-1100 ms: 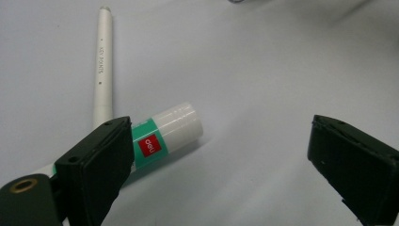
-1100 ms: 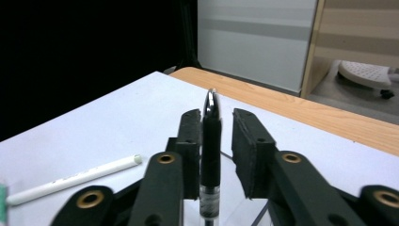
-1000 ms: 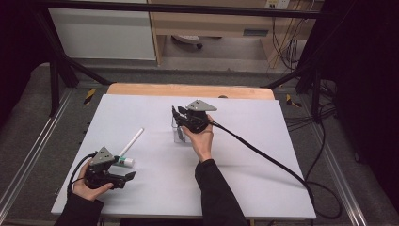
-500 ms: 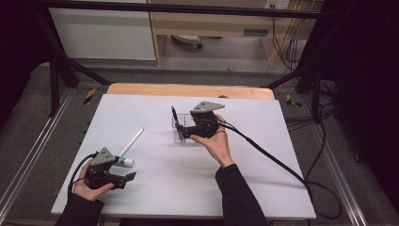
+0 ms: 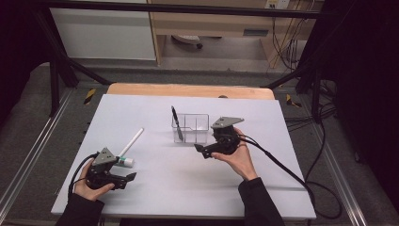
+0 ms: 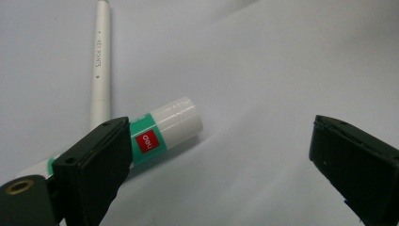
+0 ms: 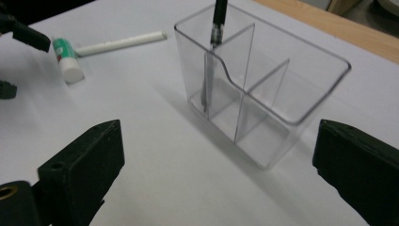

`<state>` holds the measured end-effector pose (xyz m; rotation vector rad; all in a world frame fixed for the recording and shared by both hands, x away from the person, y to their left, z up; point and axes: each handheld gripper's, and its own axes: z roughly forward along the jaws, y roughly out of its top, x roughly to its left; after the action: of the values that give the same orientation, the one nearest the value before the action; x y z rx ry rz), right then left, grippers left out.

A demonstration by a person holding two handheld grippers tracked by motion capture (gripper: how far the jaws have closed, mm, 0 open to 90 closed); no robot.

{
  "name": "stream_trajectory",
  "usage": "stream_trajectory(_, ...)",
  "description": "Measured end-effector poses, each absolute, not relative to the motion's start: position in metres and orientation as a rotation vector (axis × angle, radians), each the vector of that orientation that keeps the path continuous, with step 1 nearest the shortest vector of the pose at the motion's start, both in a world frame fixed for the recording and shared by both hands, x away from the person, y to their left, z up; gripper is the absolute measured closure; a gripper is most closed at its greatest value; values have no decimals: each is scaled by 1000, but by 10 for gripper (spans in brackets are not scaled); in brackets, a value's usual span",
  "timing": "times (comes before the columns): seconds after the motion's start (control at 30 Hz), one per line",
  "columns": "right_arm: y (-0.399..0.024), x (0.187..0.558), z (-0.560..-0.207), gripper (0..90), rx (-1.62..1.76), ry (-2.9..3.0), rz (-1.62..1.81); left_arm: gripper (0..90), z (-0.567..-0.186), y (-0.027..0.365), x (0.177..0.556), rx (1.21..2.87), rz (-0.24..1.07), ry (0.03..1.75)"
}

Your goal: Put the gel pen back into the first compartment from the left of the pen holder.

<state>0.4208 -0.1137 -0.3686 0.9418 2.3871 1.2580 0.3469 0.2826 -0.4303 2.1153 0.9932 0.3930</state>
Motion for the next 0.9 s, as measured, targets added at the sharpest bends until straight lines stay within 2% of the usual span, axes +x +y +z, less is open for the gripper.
stream_trajectory(0.6,-178,399,-420,6,1018,2426,1198,64,-433,274,352,2149,386,978)
stream_trajectory(0.9,-204,387,-435,5,1053,2432,1221,63,-425,273,359,2165,408,964)
